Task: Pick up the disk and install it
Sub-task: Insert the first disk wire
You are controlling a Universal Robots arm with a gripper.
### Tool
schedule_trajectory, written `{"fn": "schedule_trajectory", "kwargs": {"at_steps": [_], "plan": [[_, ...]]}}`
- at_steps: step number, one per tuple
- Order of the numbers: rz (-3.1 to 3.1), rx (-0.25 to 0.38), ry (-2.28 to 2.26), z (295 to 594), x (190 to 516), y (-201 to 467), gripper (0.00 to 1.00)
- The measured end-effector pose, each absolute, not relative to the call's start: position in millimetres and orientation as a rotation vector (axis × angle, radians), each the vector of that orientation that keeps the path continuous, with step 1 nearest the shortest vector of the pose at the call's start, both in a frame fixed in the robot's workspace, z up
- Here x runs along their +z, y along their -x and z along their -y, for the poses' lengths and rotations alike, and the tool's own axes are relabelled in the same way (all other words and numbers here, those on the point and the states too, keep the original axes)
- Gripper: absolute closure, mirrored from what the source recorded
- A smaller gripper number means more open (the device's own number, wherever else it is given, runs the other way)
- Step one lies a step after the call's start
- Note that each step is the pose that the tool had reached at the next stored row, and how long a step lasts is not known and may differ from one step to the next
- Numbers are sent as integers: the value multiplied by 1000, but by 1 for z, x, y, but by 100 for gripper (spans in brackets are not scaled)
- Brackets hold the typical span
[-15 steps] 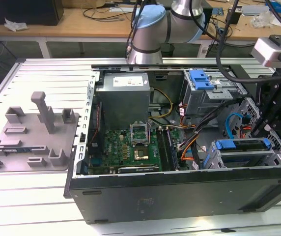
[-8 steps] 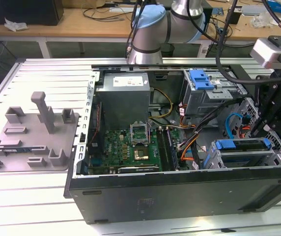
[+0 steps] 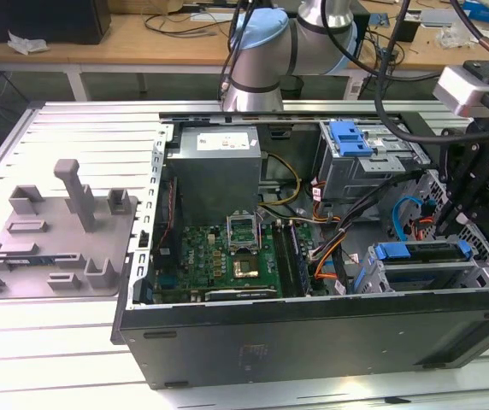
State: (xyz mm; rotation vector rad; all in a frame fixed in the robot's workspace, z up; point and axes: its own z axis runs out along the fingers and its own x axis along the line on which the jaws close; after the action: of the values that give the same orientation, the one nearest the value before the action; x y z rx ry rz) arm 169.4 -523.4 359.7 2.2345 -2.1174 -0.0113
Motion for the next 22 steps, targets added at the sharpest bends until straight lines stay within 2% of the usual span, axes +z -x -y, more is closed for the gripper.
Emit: {"fn": "schedule_trajectory", "kwargs": {"at_steps": [22], "plan": [[2124,-12,-2229,527,358,-170,84]]}}
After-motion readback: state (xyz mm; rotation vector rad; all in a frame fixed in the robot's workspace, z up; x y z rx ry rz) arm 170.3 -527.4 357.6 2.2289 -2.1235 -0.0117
